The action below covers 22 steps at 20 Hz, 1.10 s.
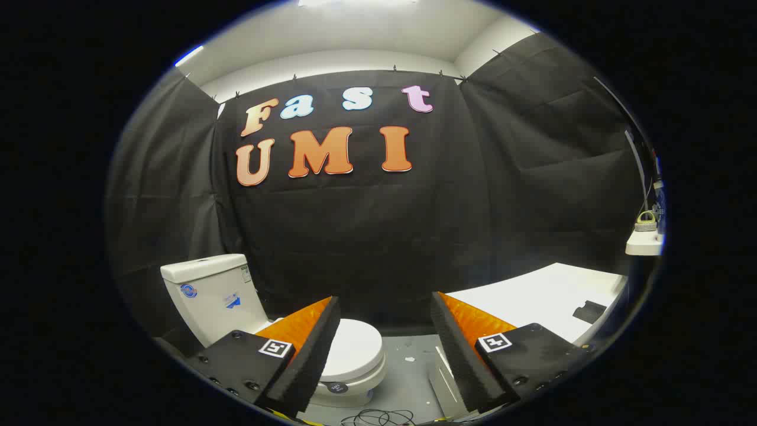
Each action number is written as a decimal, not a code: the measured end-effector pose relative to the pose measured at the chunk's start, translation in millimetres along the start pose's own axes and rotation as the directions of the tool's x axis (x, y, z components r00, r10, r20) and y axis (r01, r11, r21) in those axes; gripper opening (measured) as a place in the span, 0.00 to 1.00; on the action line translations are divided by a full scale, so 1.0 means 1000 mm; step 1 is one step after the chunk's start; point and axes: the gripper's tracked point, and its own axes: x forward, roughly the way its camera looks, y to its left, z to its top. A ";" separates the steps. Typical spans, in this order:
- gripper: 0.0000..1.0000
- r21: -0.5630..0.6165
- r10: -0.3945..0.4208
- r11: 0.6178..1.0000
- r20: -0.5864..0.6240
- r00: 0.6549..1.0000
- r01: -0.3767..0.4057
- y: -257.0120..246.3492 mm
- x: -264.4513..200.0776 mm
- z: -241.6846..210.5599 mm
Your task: Open the toilet lid.
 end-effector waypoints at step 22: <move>0.98 0.001 -0.005 1.000 -0.001 1.000 0.005 -0.002 0.000 0.000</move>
